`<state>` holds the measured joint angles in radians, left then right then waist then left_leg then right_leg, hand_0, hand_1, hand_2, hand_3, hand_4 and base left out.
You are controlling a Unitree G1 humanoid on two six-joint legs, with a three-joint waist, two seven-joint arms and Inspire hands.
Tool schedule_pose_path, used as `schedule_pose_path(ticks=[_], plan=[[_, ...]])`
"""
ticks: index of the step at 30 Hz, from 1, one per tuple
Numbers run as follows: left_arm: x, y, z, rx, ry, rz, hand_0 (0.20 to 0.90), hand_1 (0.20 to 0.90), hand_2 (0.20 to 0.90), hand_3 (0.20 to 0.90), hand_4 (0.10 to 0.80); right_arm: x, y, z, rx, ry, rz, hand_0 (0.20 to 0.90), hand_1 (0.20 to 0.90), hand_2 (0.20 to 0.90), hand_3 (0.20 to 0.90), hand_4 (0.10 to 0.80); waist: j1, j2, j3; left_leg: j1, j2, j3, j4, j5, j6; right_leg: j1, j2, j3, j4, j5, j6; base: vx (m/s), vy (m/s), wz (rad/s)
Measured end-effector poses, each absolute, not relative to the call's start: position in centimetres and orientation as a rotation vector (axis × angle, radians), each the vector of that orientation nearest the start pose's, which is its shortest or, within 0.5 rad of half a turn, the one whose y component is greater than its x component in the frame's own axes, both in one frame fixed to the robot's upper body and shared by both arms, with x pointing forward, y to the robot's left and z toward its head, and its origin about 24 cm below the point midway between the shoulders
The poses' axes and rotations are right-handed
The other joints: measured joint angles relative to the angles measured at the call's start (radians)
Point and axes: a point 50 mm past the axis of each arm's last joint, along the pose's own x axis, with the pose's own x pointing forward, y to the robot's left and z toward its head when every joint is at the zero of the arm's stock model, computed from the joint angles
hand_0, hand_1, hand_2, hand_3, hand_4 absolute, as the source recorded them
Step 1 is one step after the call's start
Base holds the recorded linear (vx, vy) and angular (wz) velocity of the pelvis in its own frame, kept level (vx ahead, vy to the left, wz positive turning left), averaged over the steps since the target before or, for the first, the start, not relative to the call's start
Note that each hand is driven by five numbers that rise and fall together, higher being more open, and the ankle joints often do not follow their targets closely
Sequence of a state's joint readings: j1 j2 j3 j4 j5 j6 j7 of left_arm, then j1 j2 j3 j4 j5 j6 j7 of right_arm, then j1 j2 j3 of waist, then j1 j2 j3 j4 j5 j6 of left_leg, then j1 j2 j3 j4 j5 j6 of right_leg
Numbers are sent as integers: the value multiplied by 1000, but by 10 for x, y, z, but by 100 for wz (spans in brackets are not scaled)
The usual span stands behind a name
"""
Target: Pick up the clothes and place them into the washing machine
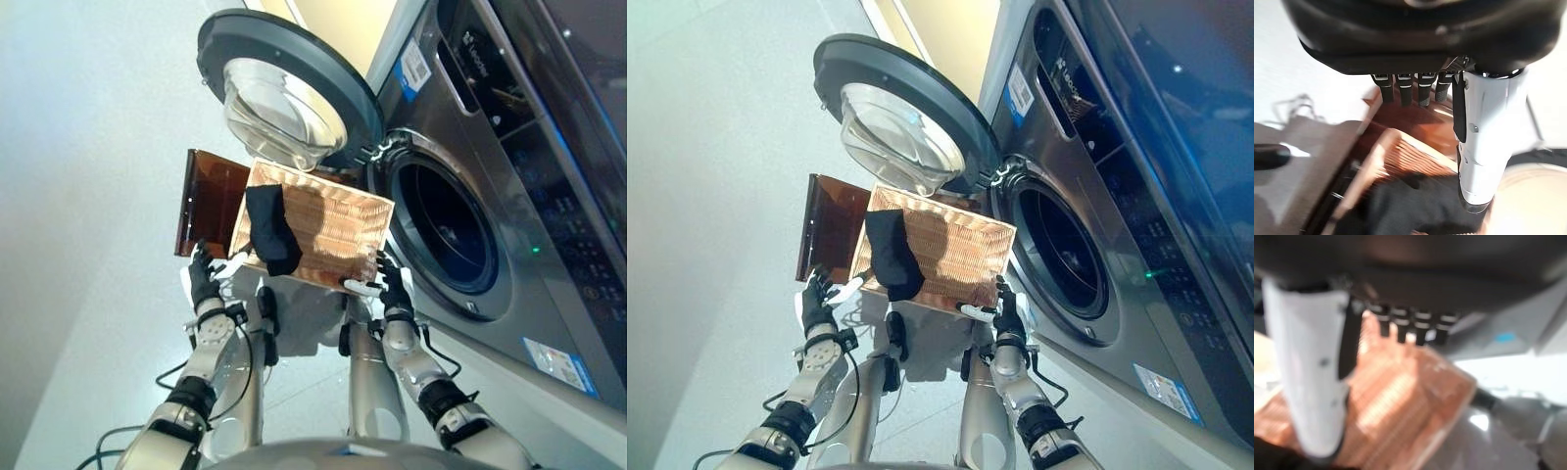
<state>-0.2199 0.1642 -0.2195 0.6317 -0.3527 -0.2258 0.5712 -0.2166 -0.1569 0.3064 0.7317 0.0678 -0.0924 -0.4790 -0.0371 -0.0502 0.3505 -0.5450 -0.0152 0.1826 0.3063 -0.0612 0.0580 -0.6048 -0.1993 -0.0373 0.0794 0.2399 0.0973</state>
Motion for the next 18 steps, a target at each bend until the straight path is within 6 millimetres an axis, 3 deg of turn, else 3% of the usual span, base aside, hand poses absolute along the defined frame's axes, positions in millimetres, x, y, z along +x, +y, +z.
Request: schedule_pose_path(ticks=[18], plan=[[298,142,-9,81,196,312,900,900,900,900,800,252,-161,-68,-330,445,-235,900,900,900,900,800,-32,-1,2,-3,0,8,-11,1,0,-4,4,6,-13,13,5,-10,-5,-5]])
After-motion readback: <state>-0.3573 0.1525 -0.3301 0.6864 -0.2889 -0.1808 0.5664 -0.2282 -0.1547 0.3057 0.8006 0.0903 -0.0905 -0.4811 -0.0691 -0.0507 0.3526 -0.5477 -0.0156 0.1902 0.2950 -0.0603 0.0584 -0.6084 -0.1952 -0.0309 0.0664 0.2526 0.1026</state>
